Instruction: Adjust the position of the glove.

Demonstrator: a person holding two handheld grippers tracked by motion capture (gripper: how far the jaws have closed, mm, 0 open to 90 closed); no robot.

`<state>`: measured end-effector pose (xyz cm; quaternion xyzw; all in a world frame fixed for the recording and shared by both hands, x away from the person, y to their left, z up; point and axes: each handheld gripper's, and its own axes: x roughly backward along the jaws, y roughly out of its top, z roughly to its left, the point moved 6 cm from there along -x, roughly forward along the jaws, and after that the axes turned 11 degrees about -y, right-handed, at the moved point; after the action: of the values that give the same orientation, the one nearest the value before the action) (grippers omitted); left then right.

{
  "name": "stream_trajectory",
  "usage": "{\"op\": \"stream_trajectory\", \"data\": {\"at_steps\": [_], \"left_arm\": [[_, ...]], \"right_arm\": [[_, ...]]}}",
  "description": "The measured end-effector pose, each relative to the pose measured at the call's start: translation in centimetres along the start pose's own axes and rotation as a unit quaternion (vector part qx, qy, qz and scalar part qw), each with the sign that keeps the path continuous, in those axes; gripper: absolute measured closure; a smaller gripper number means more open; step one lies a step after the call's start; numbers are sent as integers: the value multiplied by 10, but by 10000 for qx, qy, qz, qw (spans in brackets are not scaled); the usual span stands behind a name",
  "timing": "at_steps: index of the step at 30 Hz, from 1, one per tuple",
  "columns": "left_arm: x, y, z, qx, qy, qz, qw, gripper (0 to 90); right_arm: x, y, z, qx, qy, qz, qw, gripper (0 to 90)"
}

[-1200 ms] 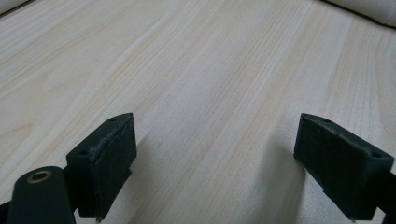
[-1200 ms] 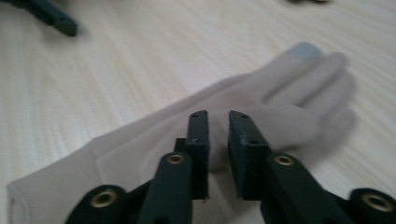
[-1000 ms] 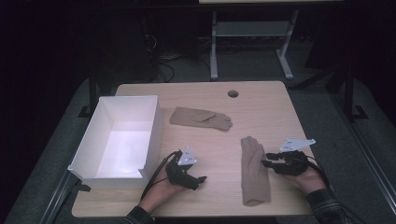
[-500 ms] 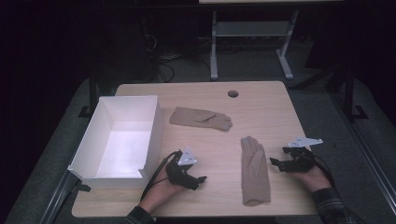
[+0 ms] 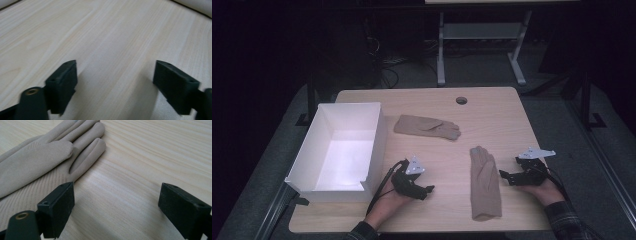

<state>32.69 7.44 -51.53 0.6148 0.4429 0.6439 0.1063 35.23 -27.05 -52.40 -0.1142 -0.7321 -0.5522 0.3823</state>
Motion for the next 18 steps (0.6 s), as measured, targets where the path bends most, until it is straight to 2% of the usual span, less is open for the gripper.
{"op": "stream_trajectory", "data": {"at_steps": [3,6,9,11,12,15,18], "left_arm": [[0,4,3,78,-1,4,10000,355],[-2,11,10,152,101,95,9998,449],[-3,17,16,237,48,94,9997,563],[-3,19,18,275,47,81,9996,620],[-3,21,21,329,57,50,9994,620],[-3,27,28,455,82,22,9989,740],[-5,33,33,503,124,24,9987,809]], "right_arm": [[0,0,0,-1,-4,3,10000,129],[0,0,0,-24,-2,20,10000,128],[0,0,0,-19,2,21,10000,129],[0,0,0,-18,1,20,10000,129],[0,0,0,-5,-2,10,10000,129],[-1,0,0,-3,4,2,10000,129],[-1,0,0,-20,5,9,10000,129]]}}
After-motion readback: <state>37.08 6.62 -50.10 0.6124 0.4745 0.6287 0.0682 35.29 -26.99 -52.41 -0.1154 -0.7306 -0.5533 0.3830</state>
